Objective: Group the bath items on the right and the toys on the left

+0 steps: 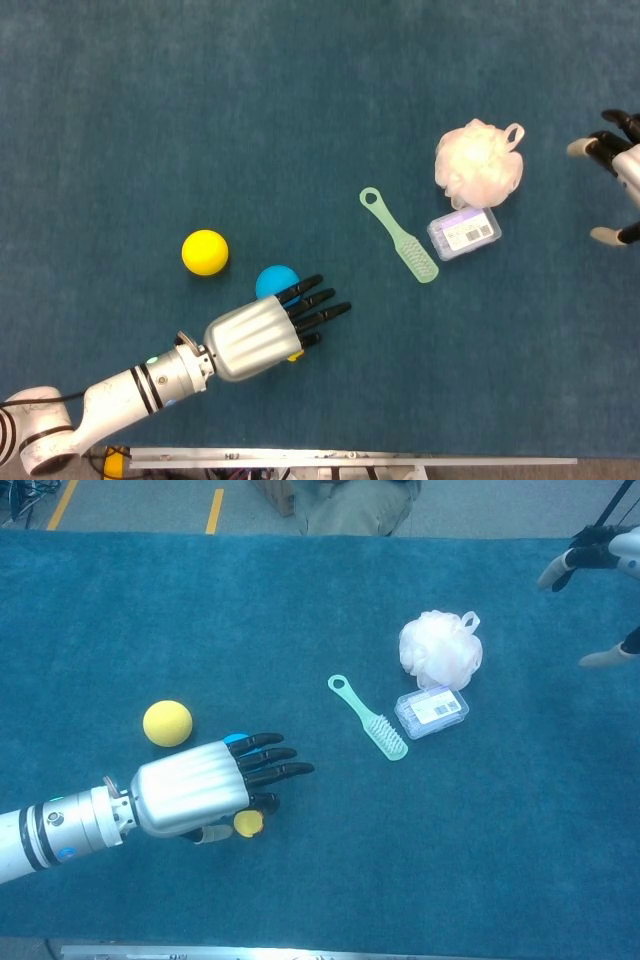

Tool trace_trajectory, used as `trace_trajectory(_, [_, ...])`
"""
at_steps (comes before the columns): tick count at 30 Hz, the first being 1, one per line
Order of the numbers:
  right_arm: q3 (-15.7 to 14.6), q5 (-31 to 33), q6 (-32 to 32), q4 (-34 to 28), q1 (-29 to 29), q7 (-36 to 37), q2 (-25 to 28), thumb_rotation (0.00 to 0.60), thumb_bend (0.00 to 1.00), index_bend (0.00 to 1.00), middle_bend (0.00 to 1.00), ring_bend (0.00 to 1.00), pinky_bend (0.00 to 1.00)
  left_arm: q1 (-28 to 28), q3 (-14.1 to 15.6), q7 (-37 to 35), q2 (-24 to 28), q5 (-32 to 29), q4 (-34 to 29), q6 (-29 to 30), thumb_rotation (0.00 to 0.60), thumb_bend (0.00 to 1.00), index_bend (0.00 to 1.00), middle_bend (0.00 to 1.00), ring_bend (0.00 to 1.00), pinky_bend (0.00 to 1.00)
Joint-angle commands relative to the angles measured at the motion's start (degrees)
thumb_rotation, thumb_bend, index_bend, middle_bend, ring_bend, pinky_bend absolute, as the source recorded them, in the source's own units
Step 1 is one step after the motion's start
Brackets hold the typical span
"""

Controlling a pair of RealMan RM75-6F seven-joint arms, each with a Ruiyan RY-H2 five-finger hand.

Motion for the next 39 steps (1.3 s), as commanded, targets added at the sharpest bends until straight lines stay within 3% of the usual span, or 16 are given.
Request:
trace_trajectory(1, [0.0,0.0,0.0,0.0,-0.1,0.1,0.1,0.534,0.00,0.26,0.31,0.10,0.17,0.2,0.2,0.3,-0.7,0.6,1.1,0.9,0.600,0.24,0.37,0.02,0.00,0.02])
trace_trajectory(39, [0.7,-0.7,-0.9,-1.6,-1.3,2.4,2.0,0.533,0.00,0.26,0.31,0.10,0.17,1.5,2.0,-2.3,-4.5,1.3,7.6,5.1,0.600,0.24,0.47,0.02,0.00,0.02])
